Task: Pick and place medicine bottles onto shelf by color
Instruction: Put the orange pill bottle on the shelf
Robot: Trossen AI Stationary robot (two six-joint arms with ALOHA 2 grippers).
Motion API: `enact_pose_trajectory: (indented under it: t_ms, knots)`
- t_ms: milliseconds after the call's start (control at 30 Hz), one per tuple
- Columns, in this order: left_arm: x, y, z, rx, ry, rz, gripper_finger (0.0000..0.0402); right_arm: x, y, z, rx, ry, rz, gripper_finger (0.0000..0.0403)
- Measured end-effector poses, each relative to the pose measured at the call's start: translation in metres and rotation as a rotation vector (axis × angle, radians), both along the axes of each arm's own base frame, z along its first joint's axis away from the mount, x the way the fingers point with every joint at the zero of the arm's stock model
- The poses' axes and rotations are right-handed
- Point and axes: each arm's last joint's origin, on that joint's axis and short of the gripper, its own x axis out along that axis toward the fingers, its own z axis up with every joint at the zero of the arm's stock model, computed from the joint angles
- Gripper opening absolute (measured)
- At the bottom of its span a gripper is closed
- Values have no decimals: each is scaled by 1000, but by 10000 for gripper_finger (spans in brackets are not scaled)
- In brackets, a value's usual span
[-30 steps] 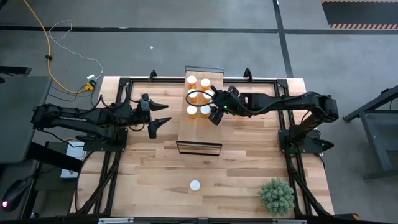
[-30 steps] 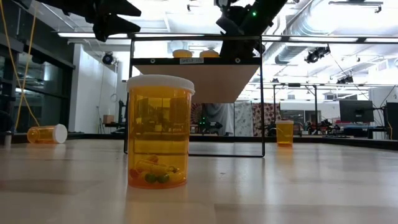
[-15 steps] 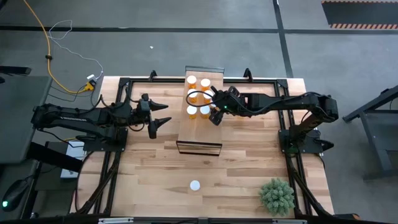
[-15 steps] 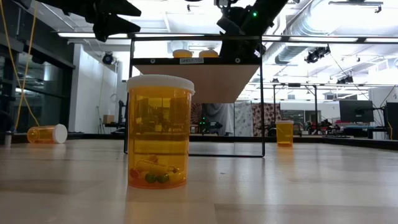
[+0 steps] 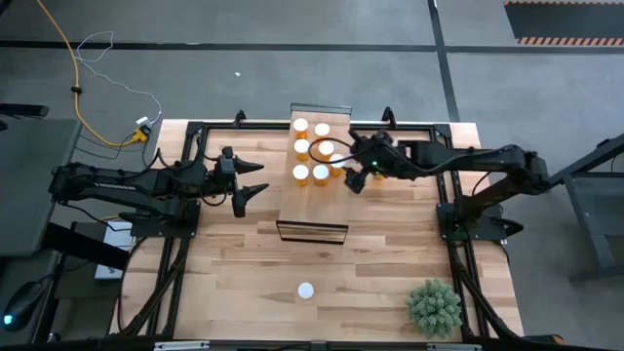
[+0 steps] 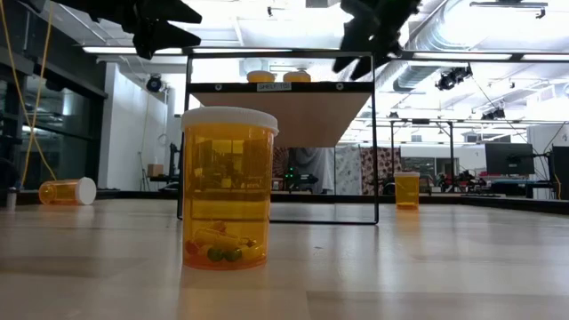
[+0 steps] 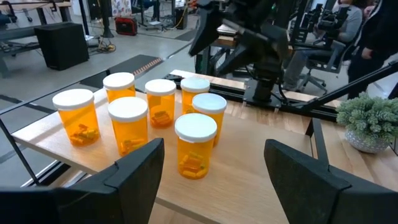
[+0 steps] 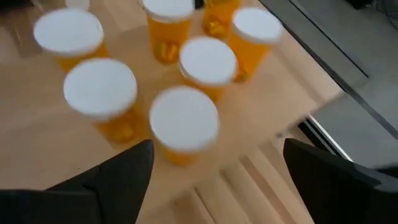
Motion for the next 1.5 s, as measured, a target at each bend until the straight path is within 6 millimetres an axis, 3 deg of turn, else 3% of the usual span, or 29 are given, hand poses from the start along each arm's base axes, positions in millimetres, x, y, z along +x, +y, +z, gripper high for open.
enact_pose_trajectory:
  t_ms: [367,500,633,767,900,1133,1233,1500]
  knots:
    - [0,0,-1,-1,6,0,268,-30,35,3,-134,88,-167,349]
    - [0,0,-1,-3,12,0,268,-39,43,-21,-134,81,-152,349]
    - [0,0,-1,-16,7,3,268,-64,40,-57,-64,50,-131,349]
    - [0,0,-1,-17,1,4,268,-95,30,-75,23,-92,-129,349]
    - [0,0,1,-15,-22,3,268,-111,26,-74,60,-377,-1,349]
    - [0,0,1,-8,-19,2,268,-121,28,-64,-160,-871,209,349]
    - [0,0,1,-5,-13,1,268,-122,28,-69,-211,-926,220,349]
    - [0,0,1,29,4,4,268,-117,27,-80,-215,-881,212,349]
